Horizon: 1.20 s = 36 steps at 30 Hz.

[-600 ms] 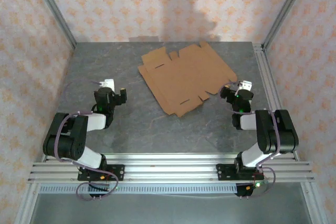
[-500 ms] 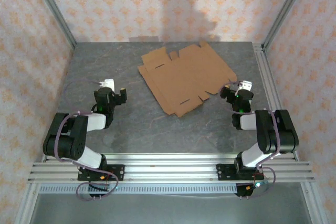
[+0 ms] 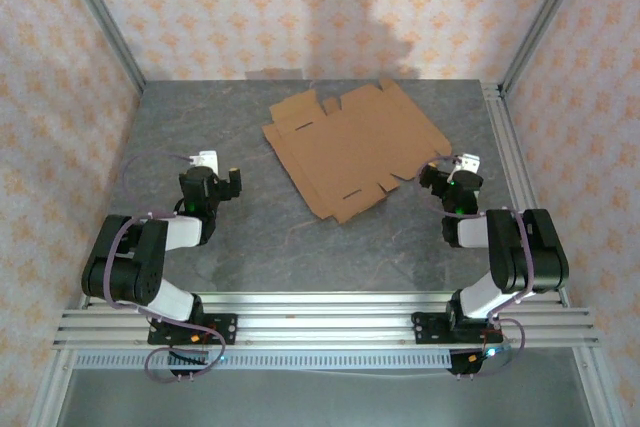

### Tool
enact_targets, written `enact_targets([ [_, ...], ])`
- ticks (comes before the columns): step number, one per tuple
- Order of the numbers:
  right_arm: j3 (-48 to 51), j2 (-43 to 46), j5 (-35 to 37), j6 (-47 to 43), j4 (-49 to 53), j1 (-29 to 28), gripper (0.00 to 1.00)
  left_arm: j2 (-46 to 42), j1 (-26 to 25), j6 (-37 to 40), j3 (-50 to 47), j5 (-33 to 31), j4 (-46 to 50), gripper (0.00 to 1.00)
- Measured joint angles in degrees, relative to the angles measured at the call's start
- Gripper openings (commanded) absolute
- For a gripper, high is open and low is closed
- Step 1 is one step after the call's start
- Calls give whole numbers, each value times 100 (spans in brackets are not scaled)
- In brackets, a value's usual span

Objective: Fold the paper box

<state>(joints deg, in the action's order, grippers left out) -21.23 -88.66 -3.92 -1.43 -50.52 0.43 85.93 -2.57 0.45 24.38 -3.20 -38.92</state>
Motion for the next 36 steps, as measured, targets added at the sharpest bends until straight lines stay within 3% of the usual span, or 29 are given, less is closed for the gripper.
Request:
enact_targets([
  [10, 0, 155, -24, -31, 210, 0, 99, -20, -7, -11, 0, -131, 2, 100],
  [15, -262, 1163, 31, -63, 1189, -50, 99, -597, -87, 2, 35, -348, 424, 100],
  [22, -1467, 2374, 385, 195, 3191, -358, 99, -1705, -723, 83, 525, -450, 1287, 100],
  [27, -2249, 2605, 70, 916, 4704, -564, 99, -1915, -925, -332, 1106, 334, 1939, 100],
  [32, -2581, 2487, -356, 1742, 6035, -1145, 99, -2017, -1115, -804, 1252, 898, 2149, 100],
  [36, -2739, 2221, -291, 2356, 6767, -2026, 99, -2212, -1161, -949, 1226, 988, 2208, 100],
])
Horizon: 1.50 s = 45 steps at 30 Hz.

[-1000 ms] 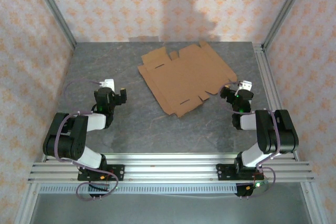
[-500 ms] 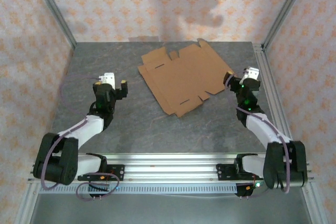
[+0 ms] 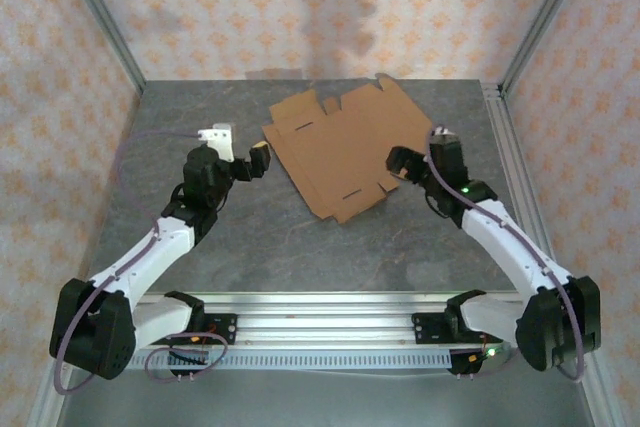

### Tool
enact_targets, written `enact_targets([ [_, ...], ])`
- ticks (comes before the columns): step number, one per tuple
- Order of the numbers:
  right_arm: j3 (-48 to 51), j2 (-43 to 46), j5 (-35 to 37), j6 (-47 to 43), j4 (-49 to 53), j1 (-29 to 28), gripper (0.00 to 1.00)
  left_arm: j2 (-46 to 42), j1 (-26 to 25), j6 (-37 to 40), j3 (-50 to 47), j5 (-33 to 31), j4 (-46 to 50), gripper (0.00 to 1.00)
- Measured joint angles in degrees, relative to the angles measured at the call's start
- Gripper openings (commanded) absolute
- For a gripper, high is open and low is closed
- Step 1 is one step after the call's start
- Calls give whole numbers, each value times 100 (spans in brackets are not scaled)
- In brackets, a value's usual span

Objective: Fold the paper box

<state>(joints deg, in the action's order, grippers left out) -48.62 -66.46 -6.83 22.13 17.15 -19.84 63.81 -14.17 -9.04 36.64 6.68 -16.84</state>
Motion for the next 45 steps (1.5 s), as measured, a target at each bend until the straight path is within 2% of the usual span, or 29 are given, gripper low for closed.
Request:
enact_targets([
  [5, -52, -452, 278, 791, 374, -684, 95, -306, 0, -22, -122, -17, 83, 100],
  [10, -63, -1056, 402, 1530, 461, -1108, 86, -603, 0, -55, -354, -118, 111, 100],
  [22, -61, -2085, 256, 2286, -155, -1141, 43, -835, 0, -57, -463, -229, 391, 100],
  [26, -63, -2232, 170, 2328, -352, -1121, 24, -870, 0, -61, -494, -273, 452, 100],
  [29, -85, -2302, 76, 2149, -354, -1016, 13, -872, 0, -103, -511, -289, 511, 100],
  [32, -223, -2424, -79, 1716, -232, -776, 10, -894, 0, -131, -531, -293, 586, 100],
  [37, -1108, -2855, -522, 149, 723, -275, 4, -946, 0, -146, -531, -315, 704, 100],
  [42, -2457, -3565, -562, -1526, 1908, 109, 4, -946, 0, -144, -527, -313, 826, 100],
  [45, -2743, -3560, -568, -2039, 2391, 179, 5, -966, 0, -142, -520, -315, 1023, 100],
])
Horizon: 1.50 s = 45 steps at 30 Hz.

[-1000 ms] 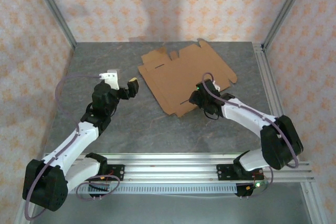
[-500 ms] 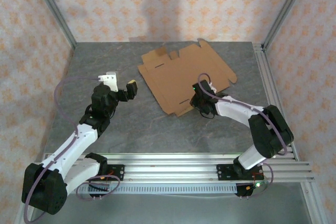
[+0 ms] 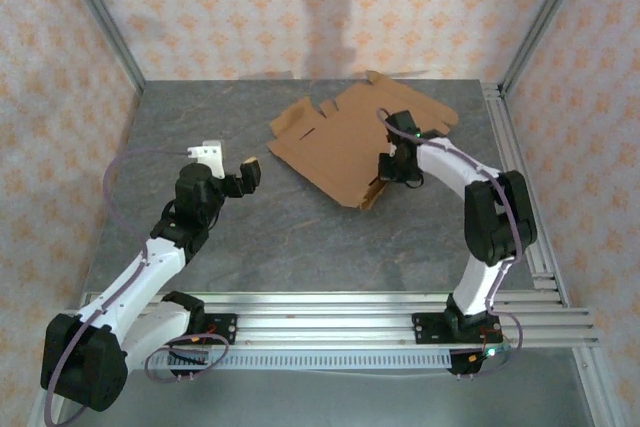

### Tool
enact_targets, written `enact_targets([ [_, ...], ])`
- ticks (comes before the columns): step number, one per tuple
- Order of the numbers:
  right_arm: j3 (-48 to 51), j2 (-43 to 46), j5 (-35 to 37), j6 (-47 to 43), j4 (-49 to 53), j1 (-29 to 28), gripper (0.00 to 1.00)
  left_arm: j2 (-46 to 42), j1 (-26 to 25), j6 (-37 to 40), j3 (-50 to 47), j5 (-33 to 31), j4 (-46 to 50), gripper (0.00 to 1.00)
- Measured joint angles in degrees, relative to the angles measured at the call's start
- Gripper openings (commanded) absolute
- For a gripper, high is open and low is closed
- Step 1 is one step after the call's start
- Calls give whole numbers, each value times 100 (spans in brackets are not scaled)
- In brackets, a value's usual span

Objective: Fold the paper box

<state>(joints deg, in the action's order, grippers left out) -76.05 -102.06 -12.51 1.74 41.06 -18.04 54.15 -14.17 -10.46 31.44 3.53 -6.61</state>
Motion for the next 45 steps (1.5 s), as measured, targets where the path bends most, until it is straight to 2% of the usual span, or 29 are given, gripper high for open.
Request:
enact_targets([
  [10, 964, 1202, -208, -208, 297, -20, 9, -90, 0, -66, 166, -33, 260, 100],
  [16, 1012, 1303, -214, -741, 450, -28, 8, -87, 0, -70, 260, -101, 299, 100],
  [18, 953, 1228, -212, -1071, 457, -28, 5, -72, 0, -111, 260, -98, 304, 100],
  [22, 232, 507, -173, -1700, 518, -28, 3, -17, 0, -170, 269, -98, 380, 100],
  [28, -2050, -1187, -168, -2754, 669, -76, 5, 59, 0, -173, 391, -92, 629, 100],
  [31, -3362, -2022, -107, -3257, 944, -136, 17, 179, 0, -223, 472, -90, 710, 100],
  [32, -3768, -2264, -76, -3383, 1025, -155, 28, 284, 0, -278, 531, -92, 756, 100],
  [35, -4719, -2712, 94, -3460, 1239, -181, 71, 833, 7, -435, 848, -66, 894, 100],
  [36, -4878, -2732, 177, -3375, 1270, -179, 81, 1095, 31, -476, 1016, -15, 955, 100],
  [37, -4951, -2721, 264, -3244, 1296, -177, 87, 1355, 48, -516, 1193, 55, 1019, 100],
  [40, -4448, -2212, 533, -2627, 1038, -162, 94, 2208, 188, -629, 1805, 326, 1117, 100],
  [42, -3233, -1351, 577, -2000, 487, -162, 93, 2776, 332, -721, 2253, 588, 1202, 100],
  [45, -1316, 133, 511, -841, -407, -170, 93, 3648, 520, -833, 3023, 973, 1370, 92],
])
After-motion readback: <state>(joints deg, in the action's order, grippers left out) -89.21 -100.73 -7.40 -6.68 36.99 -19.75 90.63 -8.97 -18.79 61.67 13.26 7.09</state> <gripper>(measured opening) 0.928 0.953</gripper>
